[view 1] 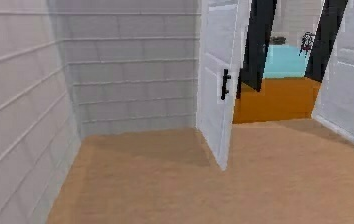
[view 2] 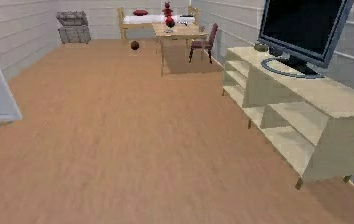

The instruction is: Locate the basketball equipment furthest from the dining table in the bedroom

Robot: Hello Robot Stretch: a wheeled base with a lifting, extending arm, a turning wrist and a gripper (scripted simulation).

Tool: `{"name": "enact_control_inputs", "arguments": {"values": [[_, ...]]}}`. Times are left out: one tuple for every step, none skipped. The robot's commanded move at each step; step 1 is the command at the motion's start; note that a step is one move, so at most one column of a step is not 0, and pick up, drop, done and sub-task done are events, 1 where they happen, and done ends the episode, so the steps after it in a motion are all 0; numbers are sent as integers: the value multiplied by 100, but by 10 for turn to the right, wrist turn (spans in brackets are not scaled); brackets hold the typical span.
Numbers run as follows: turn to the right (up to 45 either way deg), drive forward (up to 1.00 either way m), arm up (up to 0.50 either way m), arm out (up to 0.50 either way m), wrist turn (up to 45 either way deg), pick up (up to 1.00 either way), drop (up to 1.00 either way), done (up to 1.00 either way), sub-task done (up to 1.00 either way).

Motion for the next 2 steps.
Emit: {"name": "enact_control_inputs", "arguments": {"values": [[0, 10, 0, 0, 0, 0, 0, 0, 0], [-450, 0, 0, 0, 0, 0, 0, 0, 0]]}}
